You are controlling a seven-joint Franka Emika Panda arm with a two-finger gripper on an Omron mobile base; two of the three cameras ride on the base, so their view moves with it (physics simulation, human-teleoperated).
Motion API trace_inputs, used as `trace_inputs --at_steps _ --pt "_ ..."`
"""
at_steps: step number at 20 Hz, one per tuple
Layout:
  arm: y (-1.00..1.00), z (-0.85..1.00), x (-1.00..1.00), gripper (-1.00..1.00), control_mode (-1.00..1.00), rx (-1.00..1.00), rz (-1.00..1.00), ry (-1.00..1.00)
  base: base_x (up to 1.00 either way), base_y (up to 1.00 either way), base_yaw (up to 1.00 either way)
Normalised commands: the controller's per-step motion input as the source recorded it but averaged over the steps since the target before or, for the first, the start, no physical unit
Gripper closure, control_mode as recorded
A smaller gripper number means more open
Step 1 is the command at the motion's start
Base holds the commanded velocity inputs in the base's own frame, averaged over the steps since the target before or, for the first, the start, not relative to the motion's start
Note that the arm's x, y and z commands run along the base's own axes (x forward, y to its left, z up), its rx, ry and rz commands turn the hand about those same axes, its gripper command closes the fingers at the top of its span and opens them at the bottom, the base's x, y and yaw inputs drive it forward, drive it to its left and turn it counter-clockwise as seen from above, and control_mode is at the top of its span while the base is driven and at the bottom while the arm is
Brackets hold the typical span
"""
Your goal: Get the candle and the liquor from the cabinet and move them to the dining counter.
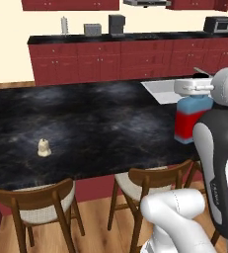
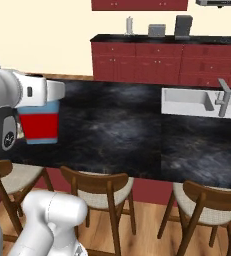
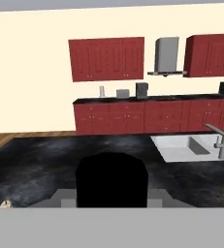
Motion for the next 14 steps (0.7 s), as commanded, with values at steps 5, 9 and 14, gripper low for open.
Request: trace_inputs --at_steps 5,9,14 --pt "0.0 0.0 0.03 1.0 -1.0 0.0 0.0 0.0 0.18 -0.04 -0.01" --pt "-0.04 -0.07 0.44 1.0 -1.0 0.0 0.0 0.0 0.0 0.0 0.0" --pt "-0.26 -0.29 0.99 1.0 -1.0 0.03 0.23 0.0 0.0 0.0 0.0"
